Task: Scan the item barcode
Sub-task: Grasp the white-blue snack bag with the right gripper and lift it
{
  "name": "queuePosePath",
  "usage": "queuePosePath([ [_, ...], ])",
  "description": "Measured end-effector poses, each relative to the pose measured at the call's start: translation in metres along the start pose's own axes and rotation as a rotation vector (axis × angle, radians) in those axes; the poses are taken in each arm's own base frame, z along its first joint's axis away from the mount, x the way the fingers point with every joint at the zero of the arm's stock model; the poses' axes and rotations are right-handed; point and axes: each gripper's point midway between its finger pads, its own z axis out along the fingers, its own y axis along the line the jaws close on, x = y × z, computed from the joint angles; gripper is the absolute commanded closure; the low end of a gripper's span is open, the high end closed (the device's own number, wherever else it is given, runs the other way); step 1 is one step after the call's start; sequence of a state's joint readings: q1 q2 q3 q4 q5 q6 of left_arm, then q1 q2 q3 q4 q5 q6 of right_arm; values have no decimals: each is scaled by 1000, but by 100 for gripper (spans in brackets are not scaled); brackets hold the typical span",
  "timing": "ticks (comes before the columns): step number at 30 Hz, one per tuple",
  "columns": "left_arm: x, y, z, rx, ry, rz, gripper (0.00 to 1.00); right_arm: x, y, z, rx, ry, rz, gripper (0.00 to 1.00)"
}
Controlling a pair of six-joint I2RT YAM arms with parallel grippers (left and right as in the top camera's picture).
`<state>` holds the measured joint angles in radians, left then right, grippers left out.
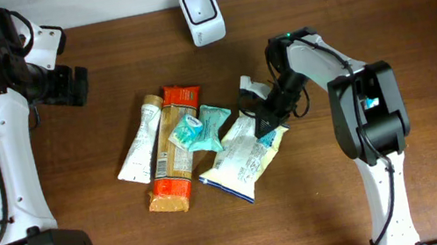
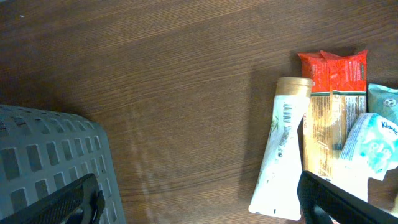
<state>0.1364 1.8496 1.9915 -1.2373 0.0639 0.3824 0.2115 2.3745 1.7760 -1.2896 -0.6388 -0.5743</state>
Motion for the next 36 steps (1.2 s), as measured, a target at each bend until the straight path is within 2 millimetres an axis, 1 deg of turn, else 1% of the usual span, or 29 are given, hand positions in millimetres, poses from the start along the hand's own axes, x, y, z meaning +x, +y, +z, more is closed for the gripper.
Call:
queuePosePath([
  [6,0,0,0,0,0,0,1,1,15,-4,-97,-22,94,96],
  [7,0,0,0,0,0,0,1,0,16,-7,-114,-34,110,96],
  [9,0,0,0,0,0,0,1,1,17,-24,-116,-78,142,96],
  [10,0,0,0,0,0,0,1,0,19,-36,-105,-104,150,96],
  [12,0,0,0,0,0,0,1,-4,35,-77,-58,-201,133,96],
  [13,0,0,0,0,0,0,1,-4,47,-98,-32,-250,120,96],
  [14,0,0,0,0,0,0,1,-4,58,-115,-11,-289,109,96],
  [15,0,0,0,0,0,0,1,-4,73,-134,16,-339,88,96],
  [16,0,0,0,0,0,0,1,-6,86,-148,38,-387,64,96],
  [17,0,0,0,0,0,0,1,-8,93,-157,53,-420,47,96],
  [19,0,0,0,0,0,0,1,-14,112,-183,92,-514,1,96],
  [20,0,0,0,0,0,0,1,-11,125,-195,109,-551,-19,96],
  [22,0,0,0,0,0,0,1,-7,139,-202,98,-570,-47,96],
  [25,0,0,0,0,0,0,1,4,168,-196,-26,-551,-165,96],
  [27,0,0,0,0,0,0,1,8,186,-196,-100,-564,-274,96],
  [28,0,0,0,0,0,0,1,8,190,-198,-116,-575,-302,96],
  [31,0,0,0,0,0,0,1,8,196,-203,-145,-609,-359,96],
  [32,0,0,0,0,0,0,1,8,194,-207,-147,-622,-361,96],
  [34,0,0,0,0,0,0,1,11,185,-220,-148,-670,-351,96],
  [36,0,0,0,0,0,0,1,21,180,-235,-176,-718,-331,96],
])
